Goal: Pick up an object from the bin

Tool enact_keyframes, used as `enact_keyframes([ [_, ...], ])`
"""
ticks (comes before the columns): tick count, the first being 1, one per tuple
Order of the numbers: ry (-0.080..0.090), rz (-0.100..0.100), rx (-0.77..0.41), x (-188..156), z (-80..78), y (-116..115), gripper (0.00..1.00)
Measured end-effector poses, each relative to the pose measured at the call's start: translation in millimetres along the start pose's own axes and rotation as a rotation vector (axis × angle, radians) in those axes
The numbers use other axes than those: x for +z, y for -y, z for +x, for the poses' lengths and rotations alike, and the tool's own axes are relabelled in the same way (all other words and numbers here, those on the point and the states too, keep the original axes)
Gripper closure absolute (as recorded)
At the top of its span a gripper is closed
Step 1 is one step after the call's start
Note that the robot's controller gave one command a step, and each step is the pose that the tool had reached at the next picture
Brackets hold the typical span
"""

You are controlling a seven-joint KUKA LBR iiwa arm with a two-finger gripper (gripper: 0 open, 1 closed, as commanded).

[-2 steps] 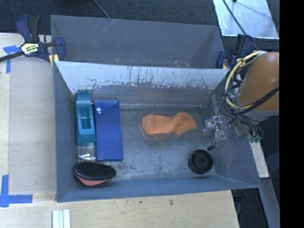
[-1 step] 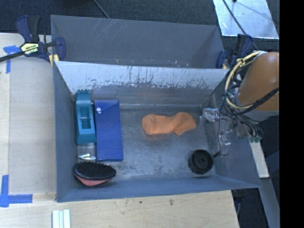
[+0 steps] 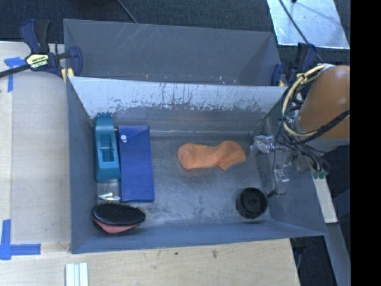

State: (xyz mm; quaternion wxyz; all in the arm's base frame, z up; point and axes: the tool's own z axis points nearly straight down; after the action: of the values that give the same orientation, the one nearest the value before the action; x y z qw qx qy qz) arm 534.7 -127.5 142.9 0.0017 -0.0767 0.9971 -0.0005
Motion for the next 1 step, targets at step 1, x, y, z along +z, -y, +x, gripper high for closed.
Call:
enact_keyframes([
  [1, 0.006, 0.002, -0.018, 46.1, 14.3, -5.9, 0.00],
])
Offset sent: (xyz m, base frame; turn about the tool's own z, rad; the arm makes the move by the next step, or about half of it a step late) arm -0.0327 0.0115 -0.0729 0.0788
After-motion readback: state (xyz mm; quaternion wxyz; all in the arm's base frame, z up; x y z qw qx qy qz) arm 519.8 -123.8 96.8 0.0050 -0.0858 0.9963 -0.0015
